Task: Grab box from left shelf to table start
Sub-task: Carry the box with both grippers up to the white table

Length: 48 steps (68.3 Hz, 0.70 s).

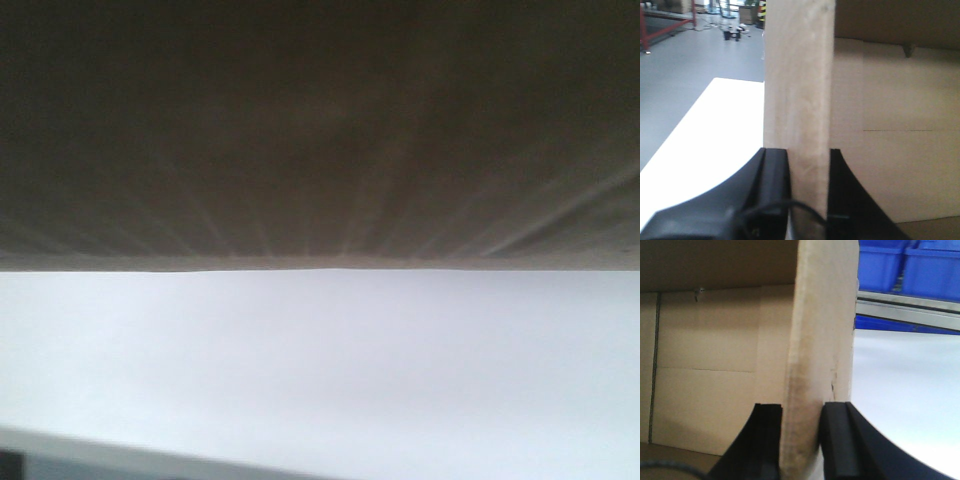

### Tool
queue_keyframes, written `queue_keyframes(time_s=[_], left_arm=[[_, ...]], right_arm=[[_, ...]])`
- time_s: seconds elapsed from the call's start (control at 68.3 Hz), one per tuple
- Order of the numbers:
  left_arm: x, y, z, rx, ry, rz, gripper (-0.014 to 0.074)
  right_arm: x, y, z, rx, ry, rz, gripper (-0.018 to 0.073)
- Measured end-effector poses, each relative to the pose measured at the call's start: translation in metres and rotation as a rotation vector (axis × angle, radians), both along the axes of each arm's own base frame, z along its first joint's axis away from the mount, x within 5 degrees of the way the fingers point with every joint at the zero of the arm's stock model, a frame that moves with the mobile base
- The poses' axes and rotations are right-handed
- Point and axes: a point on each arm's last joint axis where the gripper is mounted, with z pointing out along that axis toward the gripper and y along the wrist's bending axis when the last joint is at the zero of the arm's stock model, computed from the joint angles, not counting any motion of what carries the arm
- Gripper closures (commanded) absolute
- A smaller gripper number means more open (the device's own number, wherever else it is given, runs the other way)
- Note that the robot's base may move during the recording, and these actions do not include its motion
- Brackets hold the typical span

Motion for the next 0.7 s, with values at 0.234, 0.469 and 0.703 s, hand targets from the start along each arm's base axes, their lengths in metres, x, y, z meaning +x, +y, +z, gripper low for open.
queue_keyframes(time_s=[0.234, 0.469, 0.703], left_arm=[[0.0, 0.0, 0.0, 0.0, 0.0, 0.0, 0.0696], [0.0, 0.0, 0.0, 0.0, 0.0, 0.0, 0.0696], [0.0, 0.0, 0.0, 0.0, 0.0, 0.0, 0.0696]], right_arm=[[0.0, 0.0, 0.0, 0.0, 0.0, 0.0, 0.0505], [0.0, -0.0001, 0.0, -0.001, 0.0, -0.001, 0.0505], [0.0, -0.0001, 0.0, -0.001, 0.0, -0.001, 0.0505]])
